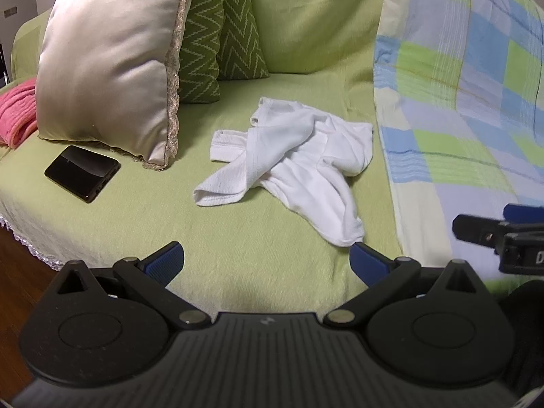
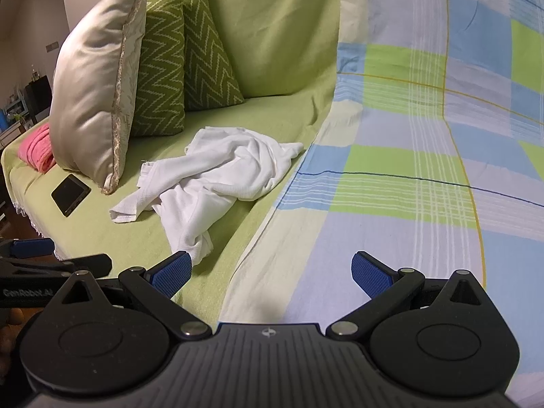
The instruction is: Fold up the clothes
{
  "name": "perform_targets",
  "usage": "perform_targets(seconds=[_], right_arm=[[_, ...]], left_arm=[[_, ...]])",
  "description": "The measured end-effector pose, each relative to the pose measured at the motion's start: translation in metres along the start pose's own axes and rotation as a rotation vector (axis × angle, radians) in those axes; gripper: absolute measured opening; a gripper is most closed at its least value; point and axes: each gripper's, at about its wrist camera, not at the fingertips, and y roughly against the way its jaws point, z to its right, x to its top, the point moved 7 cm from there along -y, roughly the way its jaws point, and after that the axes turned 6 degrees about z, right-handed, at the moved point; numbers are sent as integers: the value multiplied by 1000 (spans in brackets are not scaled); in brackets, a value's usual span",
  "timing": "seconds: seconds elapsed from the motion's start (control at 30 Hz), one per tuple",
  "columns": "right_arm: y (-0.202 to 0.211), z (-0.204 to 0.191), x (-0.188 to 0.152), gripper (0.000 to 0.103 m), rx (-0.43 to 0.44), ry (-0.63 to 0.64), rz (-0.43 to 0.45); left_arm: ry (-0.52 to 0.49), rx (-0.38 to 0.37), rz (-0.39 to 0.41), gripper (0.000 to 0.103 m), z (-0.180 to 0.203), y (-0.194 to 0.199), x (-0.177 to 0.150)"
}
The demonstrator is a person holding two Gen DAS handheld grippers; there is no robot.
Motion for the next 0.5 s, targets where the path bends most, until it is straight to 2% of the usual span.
perform_targets(seconds=[0.1,0.17,0.27,0.37,0.5], right_arm=[[-4,-2,0,103,59,-18,-36],[-3,-6,3,103,105,-15,-36],[-1,-19,10,101,120,70,-4],[-4,-36,16,93,144,179,24],[-19,-50,16,81,177,265,-4]], left_arm=[[-10,-23,11,102,-5,0,5],[-65,-16,33,102,-9,0,10],[-167,-18,61,102,-18,-4,18],[-285,-35,65,92,-27,-14,24],[-367,-75,49,85,-36,-29,31]])
